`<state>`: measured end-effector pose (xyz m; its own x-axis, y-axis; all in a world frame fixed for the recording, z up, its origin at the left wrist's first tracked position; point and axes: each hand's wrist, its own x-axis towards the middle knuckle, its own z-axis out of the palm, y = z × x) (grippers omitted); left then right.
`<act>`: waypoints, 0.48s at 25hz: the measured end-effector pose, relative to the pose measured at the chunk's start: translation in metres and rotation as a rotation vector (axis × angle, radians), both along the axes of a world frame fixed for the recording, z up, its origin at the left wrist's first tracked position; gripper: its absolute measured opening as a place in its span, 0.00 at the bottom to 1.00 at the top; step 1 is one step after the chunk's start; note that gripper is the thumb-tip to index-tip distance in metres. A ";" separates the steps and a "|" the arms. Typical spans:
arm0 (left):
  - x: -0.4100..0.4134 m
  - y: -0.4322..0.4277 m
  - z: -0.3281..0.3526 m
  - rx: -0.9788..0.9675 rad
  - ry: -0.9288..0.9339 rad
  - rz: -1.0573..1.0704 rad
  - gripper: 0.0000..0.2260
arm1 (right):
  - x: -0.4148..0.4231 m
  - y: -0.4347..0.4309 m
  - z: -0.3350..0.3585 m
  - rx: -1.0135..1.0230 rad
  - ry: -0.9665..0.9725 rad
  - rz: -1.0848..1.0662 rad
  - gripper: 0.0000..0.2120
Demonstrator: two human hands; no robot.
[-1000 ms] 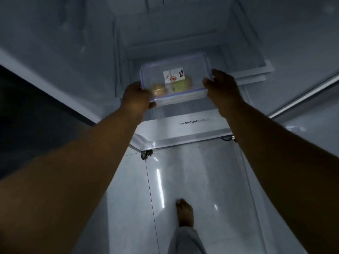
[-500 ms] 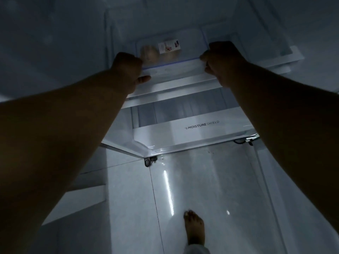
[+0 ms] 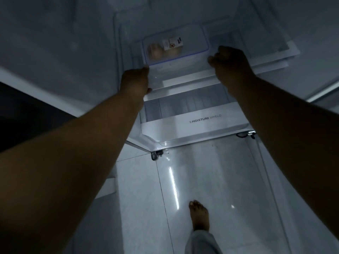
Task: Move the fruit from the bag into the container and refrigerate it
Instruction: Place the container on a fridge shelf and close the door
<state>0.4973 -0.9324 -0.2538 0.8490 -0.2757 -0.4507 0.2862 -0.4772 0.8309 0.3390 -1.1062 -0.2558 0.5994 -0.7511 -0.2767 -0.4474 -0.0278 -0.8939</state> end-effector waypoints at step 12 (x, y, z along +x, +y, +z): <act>-0.238 0.243 0.175 -0.051 -0.059 -0.425 0.20 | -0.258 0.284 0.181 0.059 -0.043 -0.210 0.24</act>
<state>0.2593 -0.6895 -0.0787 0.6791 -0.6271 -0.3814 0.0241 -0.5003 0.8655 0.0810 -0.8222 -0.0749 0.4437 -0.8440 -0.3013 -0.3991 0.1149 -0.9097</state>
